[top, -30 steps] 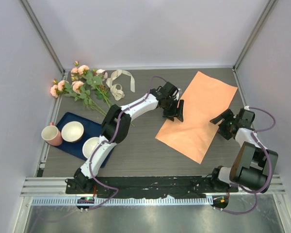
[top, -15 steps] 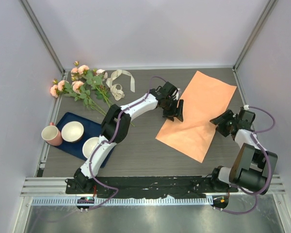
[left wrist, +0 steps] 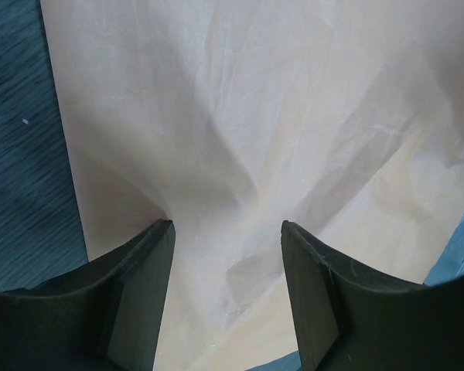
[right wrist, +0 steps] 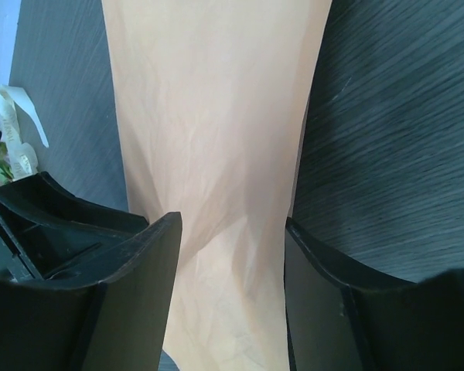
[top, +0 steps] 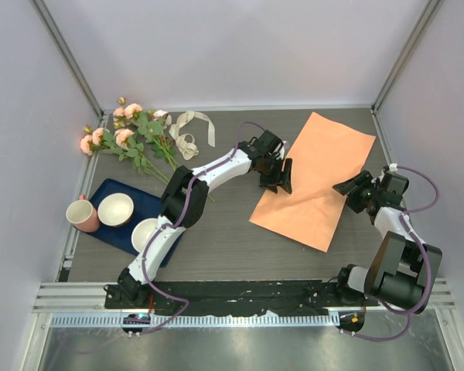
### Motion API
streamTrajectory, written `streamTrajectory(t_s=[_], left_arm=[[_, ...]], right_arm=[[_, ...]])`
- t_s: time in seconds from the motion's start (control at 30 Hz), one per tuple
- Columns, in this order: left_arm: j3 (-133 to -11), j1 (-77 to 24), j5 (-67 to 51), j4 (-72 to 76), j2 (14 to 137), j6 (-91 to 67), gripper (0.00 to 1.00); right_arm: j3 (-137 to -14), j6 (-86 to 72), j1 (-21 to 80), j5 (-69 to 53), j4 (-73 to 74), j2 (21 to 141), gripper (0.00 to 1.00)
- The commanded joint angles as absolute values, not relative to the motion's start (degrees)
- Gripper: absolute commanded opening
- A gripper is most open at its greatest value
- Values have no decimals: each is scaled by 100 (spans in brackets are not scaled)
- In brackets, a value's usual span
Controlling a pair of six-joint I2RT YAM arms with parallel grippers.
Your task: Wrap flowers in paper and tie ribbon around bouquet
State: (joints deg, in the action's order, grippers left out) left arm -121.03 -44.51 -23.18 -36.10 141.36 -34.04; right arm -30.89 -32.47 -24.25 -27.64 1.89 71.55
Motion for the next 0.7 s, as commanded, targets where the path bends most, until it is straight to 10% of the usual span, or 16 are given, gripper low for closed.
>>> streamTrajectory(t_s=[0.0,0.67], left_arm=[[-11936,-4474,-2197,-3700,14221,-3296,62],[-11953,-4474,-2259,-3727,14264,-3287,62]], right_arm=[[-3103,-3384,-2443,-3041,-123,7040,59],[-3498,-3006,-2443,-2725,905,6469,60]])
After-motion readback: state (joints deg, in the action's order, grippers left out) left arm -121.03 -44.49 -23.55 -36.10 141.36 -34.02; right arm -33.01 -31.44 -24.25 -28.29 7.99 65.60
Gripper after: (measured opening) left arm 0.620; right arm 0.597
